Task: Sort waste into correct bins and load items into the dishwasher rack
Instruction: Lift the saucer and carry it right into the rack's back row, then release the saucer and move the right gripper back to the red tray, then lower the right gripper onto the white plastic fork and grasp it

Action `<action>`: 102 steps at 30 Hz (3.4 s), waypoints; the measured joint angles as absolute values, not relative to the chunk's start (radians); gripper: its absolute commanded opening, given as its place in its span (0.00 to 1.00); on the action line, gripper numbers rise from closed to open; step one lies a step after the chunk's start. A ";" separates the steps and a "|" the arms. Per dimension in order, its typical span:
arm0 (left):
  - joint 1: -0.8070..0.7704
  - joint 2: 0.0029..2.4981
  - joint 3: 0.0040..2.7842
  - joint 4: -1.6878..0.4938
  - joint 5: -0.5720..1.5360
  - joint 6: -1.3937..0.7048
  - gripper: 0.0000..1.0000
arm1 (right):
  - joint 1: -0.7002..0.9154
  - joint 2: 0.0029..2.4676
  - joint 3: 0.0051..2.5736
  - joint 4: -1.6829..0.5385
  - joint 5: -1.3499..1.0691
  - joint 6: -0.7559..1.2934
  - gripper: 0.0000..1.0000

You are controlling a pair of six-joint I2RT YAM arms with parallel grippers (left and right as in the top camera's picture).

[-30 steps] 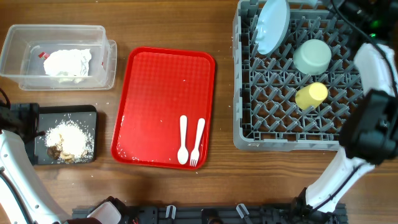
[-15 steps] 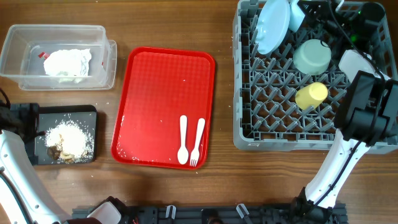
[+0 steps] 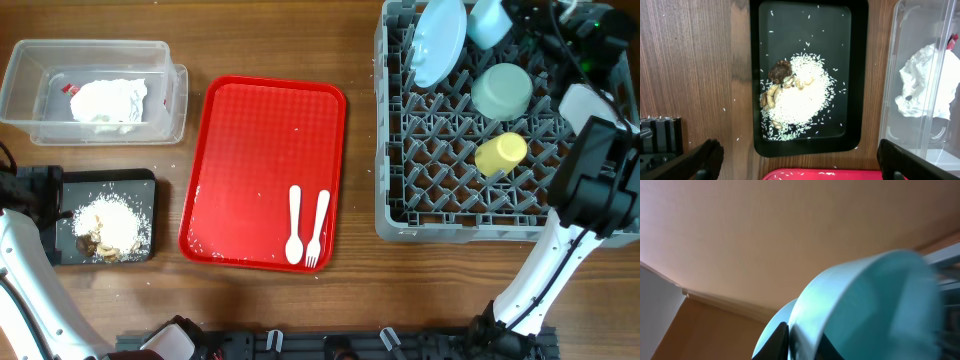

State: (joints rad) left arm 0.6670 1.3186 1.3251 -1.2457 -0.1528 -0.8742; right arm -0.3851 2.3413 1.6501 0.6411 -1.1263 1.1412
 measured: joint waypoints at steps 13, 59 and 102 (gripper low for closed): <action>0.667 1.319 1.325 -1.246 -0.153 -0.874 1.00 | -0.534 2.312 1.650 0.602 -1.177 1.188 0.90; 0.667 1.319 1.325 -1.246 -0.153 -0.874 1.00 | 0.593 1.756 1.637 -1.036 -0.173 0.550 1.00; 0.667 1.319 1.325 -1.246 -0.153 -0.874 1.00 | 0.763 2.056 1.422 -1.023 -0.332 0.905 0.41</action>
